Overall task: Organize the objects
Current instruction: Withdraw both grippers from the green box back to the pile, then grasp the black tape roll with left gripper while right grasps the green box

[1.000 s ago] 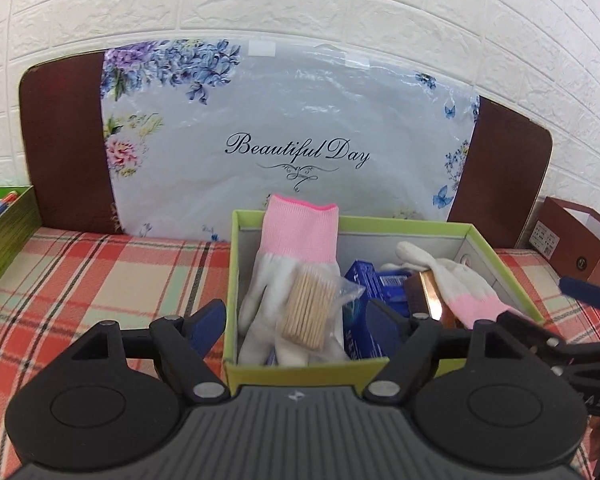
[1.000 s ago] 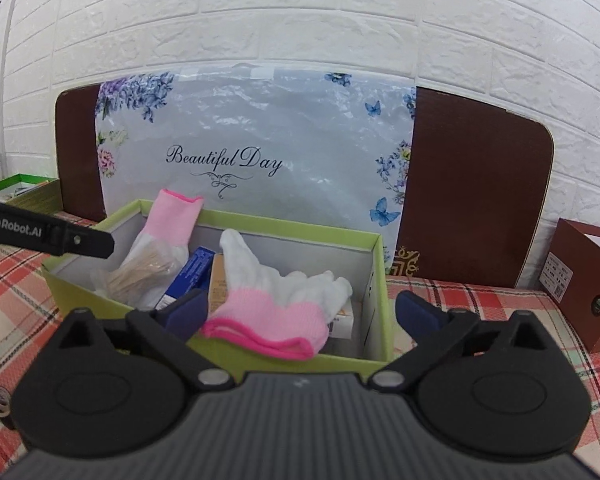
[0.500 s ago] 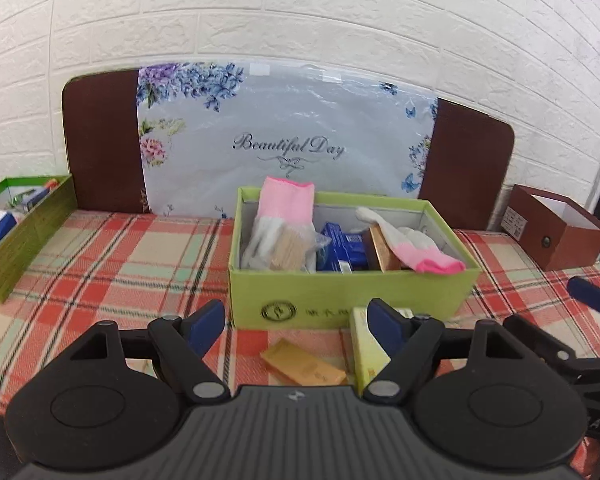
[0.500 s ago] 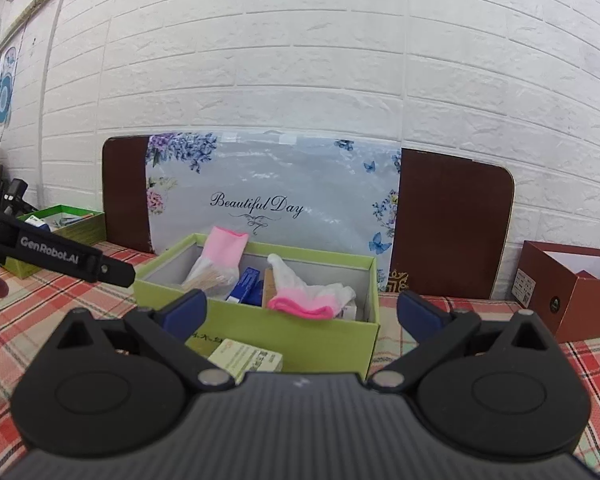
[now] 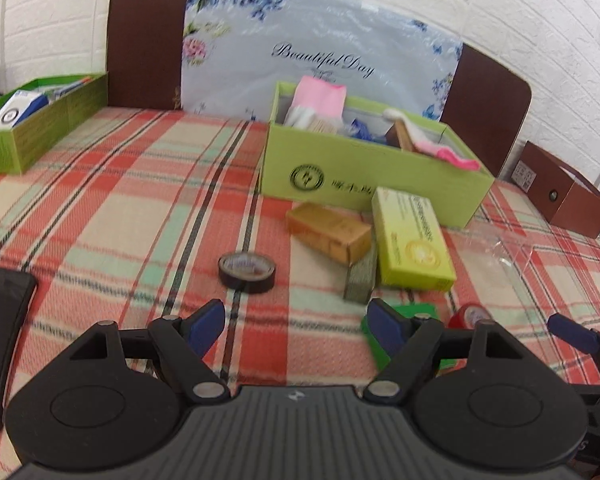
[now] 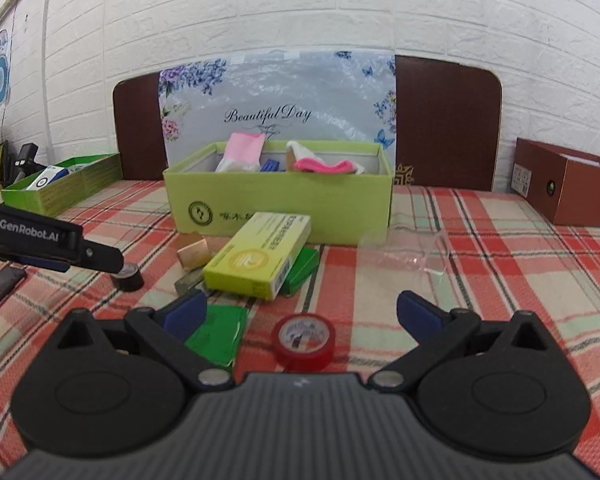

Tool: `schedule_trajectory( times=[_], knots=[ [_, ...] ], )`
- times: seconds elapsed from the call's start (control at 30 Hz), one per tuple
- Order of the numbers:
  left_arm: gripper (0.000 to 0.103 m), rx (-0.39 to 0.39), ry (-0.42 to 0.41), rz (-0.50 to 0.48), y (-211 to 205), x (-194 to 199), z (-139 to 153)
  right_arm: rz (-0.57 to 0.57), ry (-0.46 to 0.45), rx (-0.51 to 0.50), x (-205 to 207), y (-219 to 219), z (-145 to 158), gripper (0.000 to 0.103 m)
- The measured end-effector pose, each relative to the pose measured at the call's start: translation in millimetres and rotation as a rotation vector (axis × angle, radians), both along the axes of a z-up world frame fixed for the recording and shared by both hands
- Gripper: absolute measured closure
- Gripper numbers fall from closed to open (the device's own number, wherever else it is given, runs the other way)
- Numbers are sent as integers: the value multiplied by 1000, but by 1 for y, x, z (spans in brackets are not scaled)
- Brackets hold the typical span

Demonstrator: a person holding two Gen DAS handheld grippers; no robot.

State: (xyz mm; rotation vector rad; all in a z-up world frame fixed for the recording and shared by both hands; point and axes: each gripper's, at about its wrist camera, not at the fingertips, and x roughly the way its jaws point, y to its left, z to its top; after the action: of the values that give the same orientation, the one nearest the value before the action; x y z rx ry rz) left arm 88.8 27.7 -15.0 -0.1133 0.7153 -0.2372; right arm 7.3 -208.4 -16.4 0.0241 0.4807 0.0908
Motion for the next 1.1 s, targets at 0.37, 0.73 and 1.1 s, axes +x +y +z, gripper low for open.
schedule_trajectory(
  times=[0.37, 0.73, 1.1],
  knots=[
    [22, -11, 55, 61, 22, -2, -16, 117, 105, 28, 4, 45, -24, 0],
    [23, -112, 92, 98, 31, 26, -21, 143, 180, 5, 24, 58, -33, 42],
    [40, -131, 120, 128, 18, 81, -31, 158, 188, 33, 7, 43, -30, 42]
  ],
)
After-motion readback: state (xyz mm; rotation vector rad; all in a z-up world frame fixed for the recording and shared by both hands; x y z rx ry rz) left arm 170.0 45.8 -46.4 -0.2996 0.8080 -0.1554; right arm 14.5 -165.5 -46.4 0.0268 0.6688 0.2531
